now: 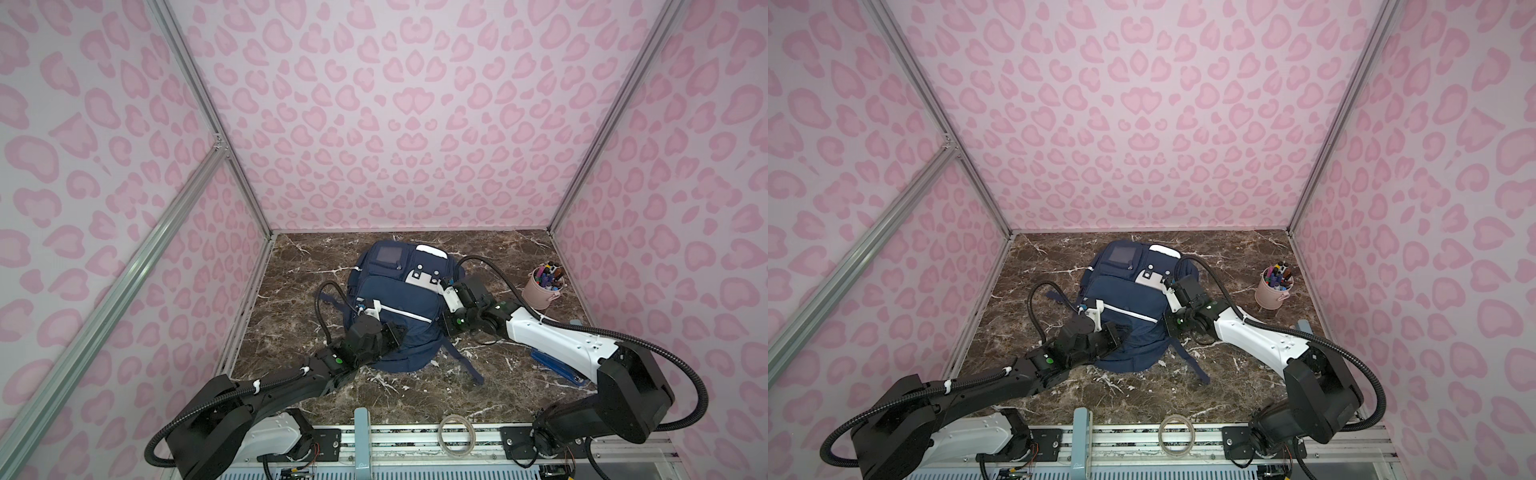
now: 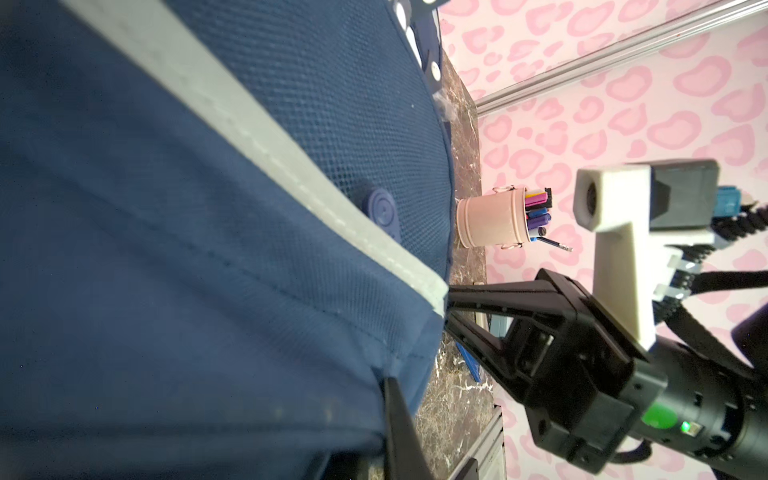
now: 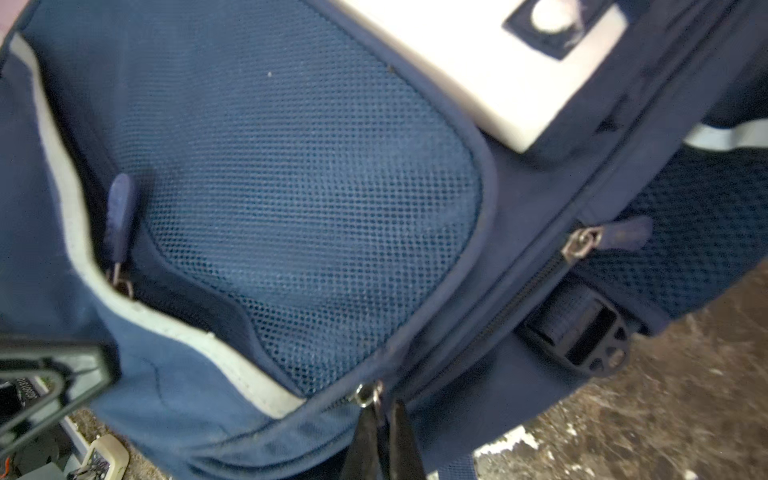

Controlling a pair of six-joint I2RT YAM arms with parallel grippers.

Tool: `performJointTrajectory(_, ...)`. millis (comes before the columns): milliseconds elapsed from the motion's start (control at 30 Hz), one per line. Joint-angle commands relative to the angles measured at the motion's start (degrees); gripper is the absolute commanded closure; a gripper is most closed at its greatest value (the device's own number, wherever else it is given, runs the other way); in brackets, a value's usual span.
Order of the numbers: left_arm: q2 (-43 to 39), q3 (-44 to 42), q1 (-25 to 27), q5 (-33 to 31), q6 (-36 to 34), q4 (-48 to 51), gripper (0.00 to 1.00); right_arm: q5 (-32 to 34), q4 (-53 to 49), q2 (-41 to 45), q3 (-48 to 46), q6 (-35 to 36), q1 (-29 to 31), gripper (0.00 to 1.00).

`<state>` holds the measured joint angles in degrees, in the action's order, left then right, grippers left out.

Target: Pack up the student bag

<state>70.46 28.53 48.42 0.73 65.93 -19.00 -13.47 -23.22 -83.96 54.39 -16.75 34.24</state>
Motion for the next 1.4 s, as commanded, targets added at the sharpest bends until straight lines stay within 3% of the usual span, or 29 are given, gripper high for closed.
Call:
performJointTrajectory(0,1.31,1.67,2.2,1.18,-0.63,3.67,0.97,17.03,0.32,-0.43,0.32,0.32,-1.71,1.0)
performJointTrajectory(233,-0.69,2.64,3.87,0.03,-0.98,5.19,0.97,16.78,0.58,-3.27,1.33,1.02,-2.88,1.0)
performJointTrajectory(333,-1.32,3.54,5.81,-0.2,-1.27,5.78,0.91,17.1,1.48,-3.04,0.56,0.38,-3.95,1.0)
performJointTrajectory(367,-1.9,3.56,6.05,-0.2,-1.34,5.75,0.85,17.45,1.84,-2.55,0.2,0.07,-4.15,0.99)
performJointTrajectory(400,-2.47,3.33,6.07,-0.2,-1.62,5.5,0.76,17.78,1.92,-2.01,-0.06,-0.11,-4.26,0.92)
performJointTrajectory(467,-4.77,3.69,6.07,-1.32,-3.66,7.37,0.5,17.93,1.58,-0.68,-0.23,-0.04,-4.35,0.6)
performJointTrajectory(500,-6.09,4.5,6.07,-2.64,-5.18,10.47,0.4,18.43,1.4,0.18,-0.4,-0.03,-4.35,0.52)
performJointTrajectory(567,-9.35,6.77,6.07,-7.38,-11.06,17.11,0.22,20.76,1.67,2.84,-1.07,0.08,-4.35,0.38)
performJointTrajectory(633,-12.02,8.96,6.03,-17.2,-15.98,24.81,0.04,22.36,2.6,5.48,-1.87,0.31,-4.7,0.3)
performJointTrajectory(767,-16.74,9.83,4.38,-36.5,-27.55,29.18,0.04,24.28,2.85,9.04,-1.63,0.12,-8.25,0.19)
performJointTrajectory(833,-18.2,6.8,3.28,-44.92,-36.72,22.05,0.04,24.47,5.79,10.16,-2.63,0.74,-11.72,0.13)
performJointTrajectory(933,-19.06,1.03,-2.6,-51.44,-48.75,9.41,0.04,29.03,17.31,12.09,-8.11,5.42,-16.45,0.14)
performJointTrajectory(1000,-17.67,0.38,-10.68,-49.0,-50.99,8.54,0.04,33.82,29.32,13.89,-15.38,9.81,-18.49,0.14)
performJointTrajectory(1167,-14.32,-4.04,-24.5,-41.32,-58.28,-0.91,0.03,33.11,59.04,13.3,-31.77,22.88,-22.55,0.12)
performJointTrajectory(1233,-11.27,-4.68,-29.87,-37.23,-57.74,-2.45,0.03,30.64,64.05,10.3,-33.31,22.17,-24.61,0.12)
performJointTrajectory(1367,-3.02,-8.88,-36.46,-31.11,-58.9,-14.7,0.03,27.18,71.88,2.38,-33.73,19.23,-27.72,0.12)
